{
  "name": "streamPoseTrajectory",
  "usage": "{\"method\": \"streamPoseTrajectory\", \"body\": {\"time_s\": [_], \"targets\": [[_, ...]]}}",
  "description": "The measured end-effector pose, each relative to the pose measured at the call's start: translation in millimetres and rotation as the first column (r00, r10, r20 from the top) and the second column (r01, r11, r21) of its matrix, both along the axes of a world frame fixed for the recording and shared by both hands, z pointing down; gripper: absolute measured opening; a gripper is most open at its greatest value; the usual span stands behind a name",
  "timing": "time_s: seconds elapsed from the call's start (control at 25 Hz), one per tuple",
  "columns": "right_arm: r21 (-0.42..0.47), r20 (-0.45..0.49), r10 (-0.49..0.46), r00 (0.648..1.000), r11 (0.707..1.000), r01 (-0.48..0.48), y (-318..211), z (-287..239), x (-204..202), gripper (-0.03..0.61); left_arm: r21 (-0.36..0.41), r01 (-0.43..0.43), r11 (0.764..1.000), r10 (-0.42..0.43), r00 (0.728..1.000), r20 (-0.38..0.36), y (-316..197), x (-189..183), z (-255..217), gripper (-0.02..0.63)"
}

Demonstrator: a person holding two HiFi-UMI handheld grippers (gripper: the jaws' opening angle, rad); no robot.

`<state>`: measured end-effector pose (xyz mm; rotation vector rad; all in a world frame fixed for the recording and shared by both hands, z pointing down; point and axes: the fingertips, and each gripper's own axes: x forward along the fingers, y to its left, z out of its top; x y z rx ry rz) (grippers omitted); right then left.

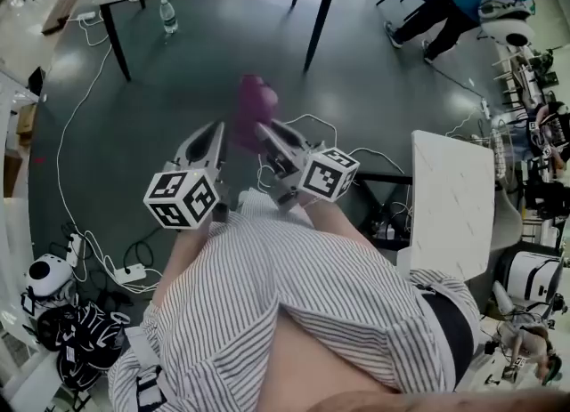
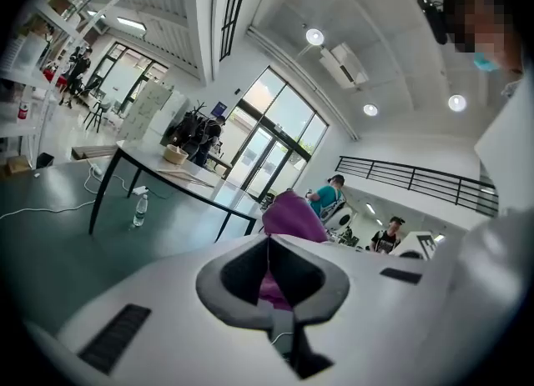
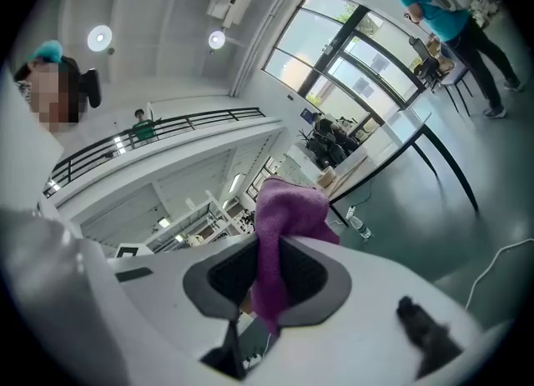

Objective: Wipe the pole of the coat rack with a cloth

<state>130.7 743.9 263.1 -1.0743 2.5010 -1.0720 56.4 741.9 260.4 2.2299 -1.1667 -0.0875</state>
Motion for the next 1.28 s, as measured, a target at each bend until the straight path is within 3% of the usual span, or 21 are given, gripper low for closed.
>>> {"method": "streamPoseTrajectory", "body": {"time_s": [0.2, 0.56, 0.92, 1.28], "targets": [[0.008, -0.066, 0.071, 0.995, 0.997, -0.071, -16, 1, 17, 0.075, 0.002, -0.002, 1.000, 0.002, 1.000, -0.006, -7, 11, 3, 0.015], [-0.035, -0.096, -0.014, 0.995, 0.999, 0.011, -29, 20, 26, 0.075, -0.033, 0.023, 0.999, -0.023, 1.000, 0.011, -27, 34, 16, 0.015], [-0.080, -0.084, -0.030, 0.996, 0.997, 0.023, -63, 37, 32, 0.075, -0.092, 0.016, 0.996, -0.013, 0.999, 0.029, -52, 45, 35, 0.015], [-0.152, -0.056, -0.004, 0.998, 0.988, -0.005, -152, 62, 0, 0.075, -0.142, 0.000, 0.990, 0.003, 1.000, 0.020, -145, 9, 59, 0.012]]}}
